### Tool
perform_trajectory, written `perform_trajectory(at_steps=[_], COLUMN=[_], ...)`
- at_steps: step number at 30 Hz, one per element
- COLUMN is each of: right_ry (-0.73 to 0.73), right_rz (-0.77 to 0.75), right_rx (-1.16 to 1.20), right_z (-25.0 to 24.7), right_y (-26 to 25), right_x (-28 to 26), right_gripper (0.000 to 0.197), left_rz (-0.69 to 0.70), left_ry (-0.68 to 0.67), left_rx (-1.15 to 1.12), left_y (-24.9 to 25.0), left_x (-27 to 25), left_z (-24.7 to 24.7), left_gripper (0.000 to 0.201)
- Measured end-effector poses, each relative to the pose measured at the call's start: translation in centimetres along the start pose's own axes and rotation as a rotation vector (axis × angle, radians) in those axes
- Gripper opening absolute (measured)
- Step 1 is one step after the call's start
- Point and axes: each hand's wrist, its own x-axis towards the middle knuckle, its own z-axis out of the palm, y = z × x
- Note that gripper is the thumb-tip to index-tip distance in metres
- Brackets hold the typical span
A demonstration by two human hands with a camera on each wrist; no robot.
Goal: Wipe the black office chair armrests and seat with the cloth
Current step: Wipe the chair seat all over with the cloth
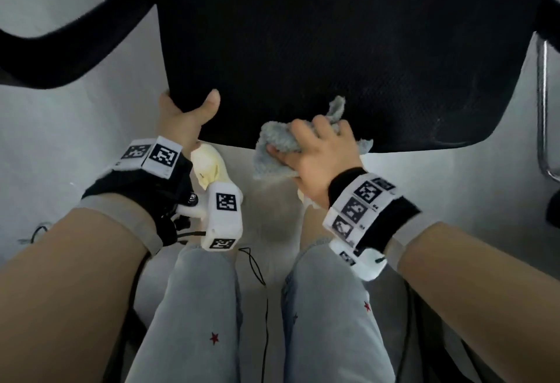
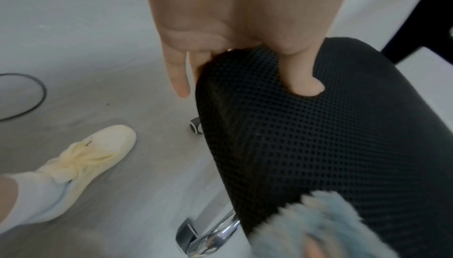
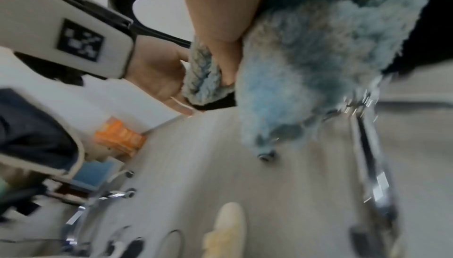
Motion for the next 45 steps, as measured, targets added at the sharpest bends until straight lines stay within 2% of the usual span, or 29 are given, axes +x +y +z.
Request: perform_trajectory(at_steps=[1, 2, 3, 6, 7, 8, 9, 12, 14, 15, 16, 17, 20, 21, 22, 25, 27, 28, 30, 32, 33, 34, 35, 36, 39, 40, 43, 44, 45], right_ry=[0.035, 0.062, 0.126, 0.234, 0.248, 0.254, 0.278, 0.209, 0.183, 0.198, 0.203, 0.22, 0.22, 0.177, 0.148, 0.118, 0.163, 0.167, 0.158, 0.195, 0.207, 0.182, 0.134, 0.08, -0.006, -0.024, -0.038, 0.012, 0.068], right_rz=[-0.029, 0.028, 0.16, 0.801, 0.931, 0.966, 0.896, 0.459, 0.195, 0.145, 0.185, 0.302, 0.858, 0.9, 0.837, 0.394, 0.187, 0.178, 0.384, 0.739, 0.875, 0.943, 0.929, 0.832, 0.36, 0.277, 0.092, 0.08, 0.136], right_rx=[-0.061, -0.087, -0.073, 0.084, 0.124, 0.146, 0.163, 0.131, 0.02, -0.036, -0.055, -0.049, 0.097, 0.094, 0.097, 0.143, 0.094, 0.069, 0.067, 0.1, 0.12, 0.12, 0.108, 0.111, 0.108, 0.078, -0.023, -0.037, 0.008], right_z=[-0.3, -0.7, -1.5, -3.2, -3.0, -2.6, -1.9, 0.3, 0.2, -0.3, -0.9, -1.6, -1.9, -1.6, -1.1, 0.3, 0.1, -0.6, -1.9, -2.4, -2.7, -2.5, -2.2, -1.5, 0.4, 0.7, -0.1, -0.3, -0.9], right_y=[1.3, 3.1, 4.9, 8.5, 8.0, 6.3, 4.0, -1.0, 0.5, 2.2, 4.0, 5.6, 7.0, 5.4, 3.2, -1.8, -0.1, 1.6, 5.2, 7.9, 8.0, 7.2, 5.9, 3.8, -2.3, -2.9, 0.6, 2.4, 4.2], right_x=[-0.2, -0.3, -0.3, -0.4, 0.0, 0.5, 0.9, 1.2, 0.3, -0.1, -0.5, -0.8, -0.6, -0.1, 0.5, 1.0, 0.3, 0.0, -1.0, -2.1, -2.0, -1.5, -0.7, 0.2, 1.5, 1.3, 0.0, -0.9, -1.9], right_gripper=[0.046, 0.045, 0.044, 0.044, 0.045, 0.045, 0.043, 0.043, 0.039, 0.038, 0.038, 0.037, 0.042, 0.044, 0.043, 0.039, 0.032, 0.034, 0.041, 0.04, 0.04, 0.041, 0.042, 0.043, 0.039, 0.032, 0.028, 0.025, 0.034], left_rz=[0.053, 0.092, 0.114, 0.139, 0.141, 0.143, 0.139, 0.122, 0.112, 0.12, 0.124, 0.134, 0.104, 0.098, 0.079, 0.061, 0.032, 0.023, 0.011, 0.01, 0.018, 0.016, 0.002, -0.011, -0.057, -0.053, -0.032, -0.031, -0.029], left_ry=[0.009, 0.014, 0.015, 0.009, 0.017, 0.03, 0.041, 0.048, 0.045, 0.045, 0.049, 0.061, 0.068, 0.073, 0.086, 0.101, 0.08, 0.072, 0.058, 0.047, 0.052, 0.06, 0.067, 0.067, 0.043, 0.036, 0.025, 0.021, 0.016], left_rx=[0.028, 0.082, 0.149, 0.256, 0.277, 0.308, 0.34, 0.41, 0.435, 0.439, 0.439, 0.445, 0.434, 0.432, 0.444, 0.524, 0.524, 0.52, 0.505, 0.463, 0.454, 0.452, 0.453, 0.459, 0.516, 0.537, 0.558, 0.545, 0.531], left_y=[-0.1, 0.0, -0.1, -0.3, -0.4, -0.5, -0.6, -0.4, -0.2, -0.2, -0.3, -0.3, -0.6, -0.4, -0.3, 0.2, 0.3, 0.3, 0.1, -0.2, -0.2, -0.2, -0.1, 0.0, 0.4, 0.5, 0.6, 0.5, 0.5], left_x=[0.0, 0.0, 0.1, 0.2, 0.2, 0.3, 0.4, 0.9, 1.2, 1.3, 1.5, 1.5, 1.3, 1.1, 1.0, 0.9, 1.3, 1.4, 1.5, 1.4, 1.3, 1.2, 1.2, 1.2, 1.2, 1.3, 1.0, 1.2, 1.2], left_z=[0.1, 0.3, 0.5, 1.6, 2.1, 2.5, 2.9, 3.4, 3.3, 3.3, 3.3, 3.4, 4.2, 4.6, 4.9, 5.0, 4.7, 4.6, 4.6, 5.0, 5.3, 5.5, 5.6, 5.7, 5.6, 5.5, 5.4, 5.4, 5.5], left_gripper=[0.076, 0.082, 0.085, 0.084, 0.084, 0.085, 0.087, 0.093, 0.091, 0.091, 0.09, 0.091, 0.094, 0.096, 0.101, 0.11, 0.11, 0.115, 0.118, 0.105, 0.103, 0.105, 0.109, 0.111, 0.106, 0.103, 0.098, 0.097, 0.097])
